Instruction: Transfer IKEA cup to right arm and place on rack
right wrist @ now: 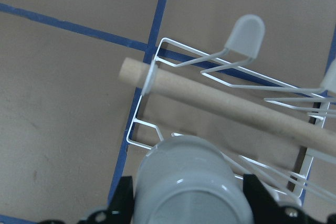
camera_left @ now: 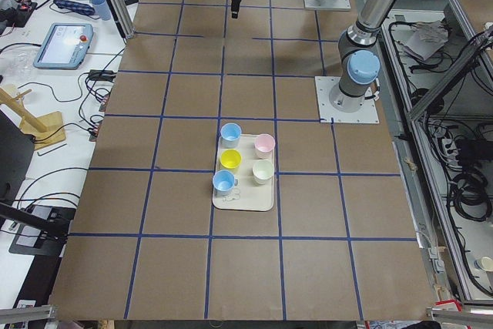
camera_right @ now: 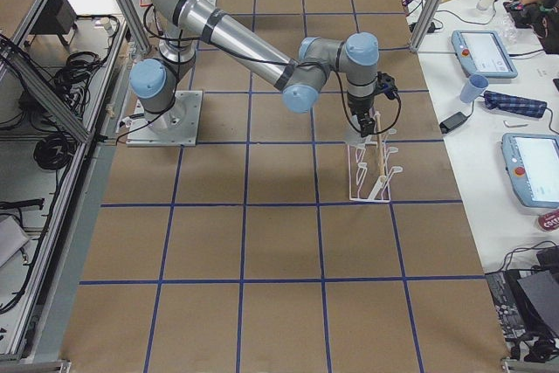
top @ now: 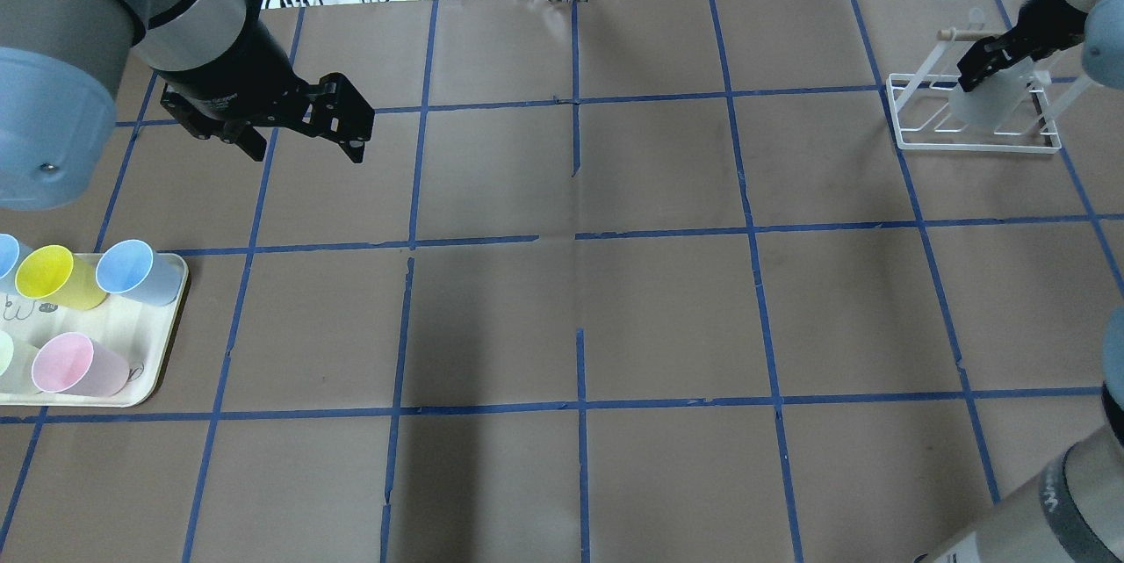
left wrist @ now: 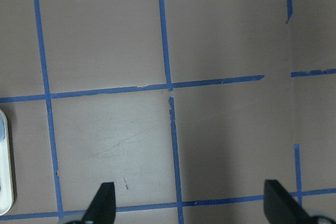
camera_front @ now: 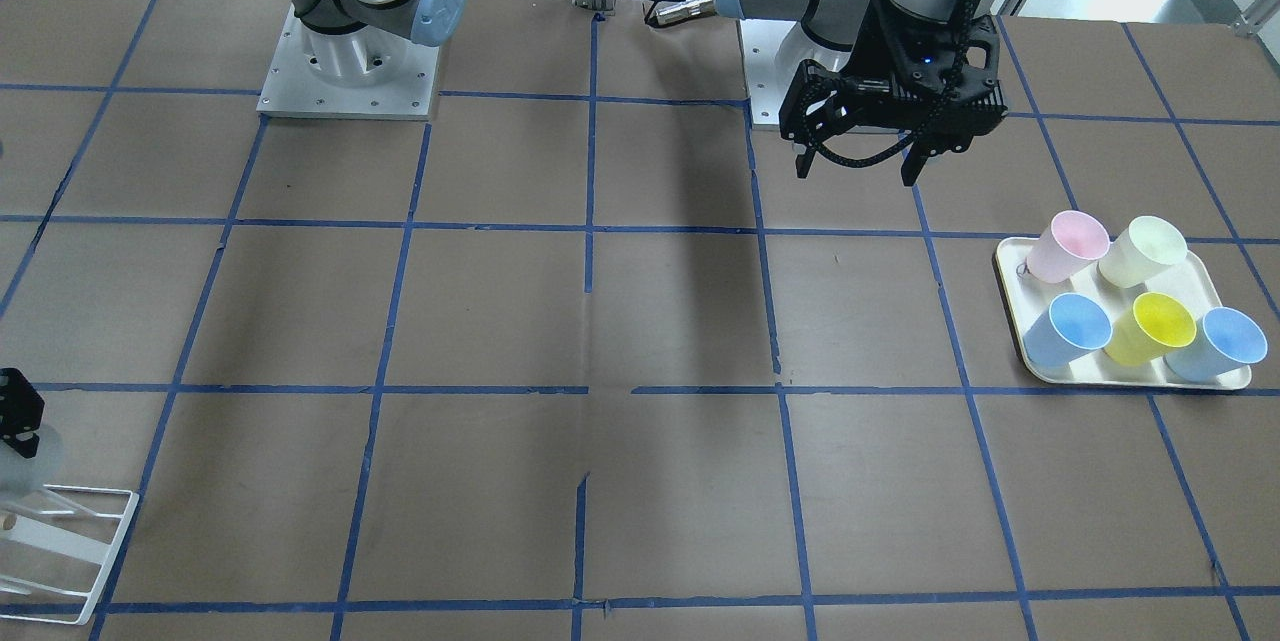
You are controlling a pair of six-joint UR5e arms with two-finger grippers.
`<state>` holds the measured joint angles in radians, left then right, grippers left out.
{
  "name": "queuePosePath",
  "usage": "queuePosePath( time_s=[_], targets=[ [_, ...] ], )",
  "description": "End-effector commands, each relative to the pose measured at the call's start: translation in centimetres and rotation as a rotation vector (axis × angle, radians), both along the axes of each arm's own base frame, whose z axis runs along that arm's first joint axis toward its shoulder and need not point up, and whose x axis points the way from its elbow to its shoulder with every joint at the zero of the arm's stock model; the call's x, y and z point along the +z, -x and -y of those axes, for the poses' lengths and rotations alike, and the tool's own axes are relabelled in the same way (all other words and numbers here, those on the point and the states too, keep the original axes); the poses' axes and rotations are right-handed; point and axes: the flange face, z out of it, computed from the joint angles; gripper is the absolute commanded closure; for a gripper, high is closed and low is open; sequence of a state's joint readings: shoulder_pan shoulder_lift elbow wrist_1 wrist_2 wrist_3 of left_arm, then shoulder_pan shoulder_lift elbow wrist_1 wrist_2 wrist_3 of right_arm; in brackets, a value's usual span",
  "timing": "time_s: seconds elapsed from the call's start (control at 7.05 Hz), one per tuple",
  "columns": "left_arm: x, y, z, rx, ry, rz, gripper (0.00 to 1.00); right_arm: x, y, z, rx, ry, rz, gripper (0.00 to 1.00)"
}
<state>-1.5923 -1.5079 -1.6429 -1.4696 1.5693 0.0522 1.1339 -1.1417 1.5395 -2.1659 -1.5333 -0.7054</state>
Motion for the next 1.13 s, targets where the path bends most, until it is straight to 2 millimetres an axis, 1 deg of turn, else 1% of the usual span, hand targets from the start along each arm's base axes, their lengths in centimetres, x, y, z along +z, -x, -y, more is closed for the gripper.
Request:
queuePosePath(
  time_s=[0.0,0.14,0.28,0.43,0.57,0.71,0.99],
  targets=[
    [0.0,0.0,0.0,0.002,0.000,0.000,0.00,-2.1,0.3,0.7,-0.004,-0.025,0.018,0.01],
    [0.0,0.0,0.0,0.002,0.000,0.000,0.00,-1.9,0.4,0.7,-0.009,-0.028,0.007,0.00],
    [0.0,0.0,0.0,0.002,0.000,0.000,0.00,-1.2,0.3,0.4,-0.016,-0.030,0.004,0.00],
    [0.0,-0.1,0.0,0.003,0.000,0.000,0.00,0.0,0.2,0.2,-0.016,-0.017,-0.003,0.00],
    [0.0,-0.4,0.1,0.009,-0.002,-0.005,0.00,1.6,-0.3,-0.6,-0.014,-0.029,0.007,0.00],
    [0.0,-0.8,0.2,0.018,-0.003,-0.008,0.00,4.4,-1.3,-2.4,-0.023,-0.049,0.025,0.00],
    [-0.1,-0.9,0.2,0.021,-0.006,-0.008,0.00,10.4,-4.7,-7.3,-0.160,-0.126,0.085,0.00]
  ],
)
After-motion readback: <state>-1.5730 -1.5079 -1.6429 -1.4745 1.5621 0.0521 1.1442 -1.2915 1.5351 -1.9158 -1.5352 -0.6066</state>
